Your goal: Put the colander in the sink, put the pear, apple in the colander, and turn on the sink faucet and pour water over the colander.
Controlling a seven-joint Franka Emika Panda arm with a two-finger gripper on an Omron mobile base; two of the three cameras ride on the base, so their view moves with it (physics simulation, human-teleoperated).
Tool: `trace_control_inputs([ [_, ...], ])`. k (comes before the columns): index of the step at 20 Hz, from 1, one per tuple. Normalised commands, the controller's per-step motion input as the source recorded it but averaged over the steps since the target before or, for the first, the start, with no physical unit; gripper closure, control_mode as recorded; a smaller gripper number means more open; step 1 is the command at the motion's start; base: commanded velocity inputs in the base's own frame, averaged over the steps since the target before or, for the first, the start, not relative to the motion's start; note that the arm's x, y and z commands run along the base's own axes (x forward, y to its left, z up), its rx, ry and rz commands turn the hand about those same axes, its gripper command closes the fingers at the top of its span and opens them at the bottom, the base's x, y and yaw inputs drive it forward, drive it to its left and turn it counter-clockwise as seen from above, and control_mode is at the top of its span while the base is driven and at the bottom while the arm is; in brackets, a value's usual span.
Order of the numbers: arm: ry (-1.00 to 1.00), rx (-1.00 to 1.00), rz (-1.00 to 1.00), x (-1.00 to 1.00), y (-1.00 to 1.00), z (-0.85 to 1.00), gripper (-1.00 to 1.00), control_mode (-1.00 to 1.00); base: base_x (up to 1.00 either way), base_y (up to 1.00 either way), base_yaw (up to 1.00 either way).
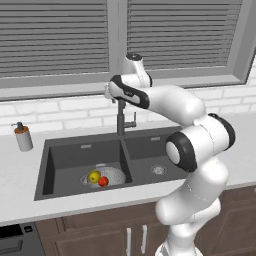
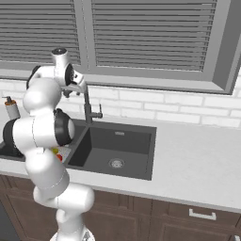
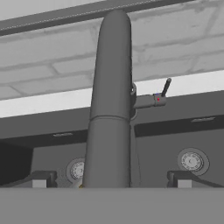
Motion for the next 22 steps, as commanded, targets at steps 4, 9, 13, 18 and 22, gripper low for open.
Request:
trace_control_inputs([
  [4,0.0,0.0,0.0,0.0,0.43,-0.2,-1.0,-1.0,0.0,0.0,0.0],
  [9,0.01,0.0,-0.02,0.13,0.45,-0.21,-1.0,-1.0,0.0,0.0,0.0],
  [13,0.01,0.0,-0.03,0.24,0.5,-0.17,-1.0,-1.0,0.0,0.0,0.0],
  [18,0.0,0.0,-0.04,0.15,0.42,-0.07,-1.0,-1.0,0.0,0.0,0.0],
  [22,0.0,0.0,-0.05,0.07,0.32,-0.05,-1.0,-1.0,0.0,0.0,0.0],
])
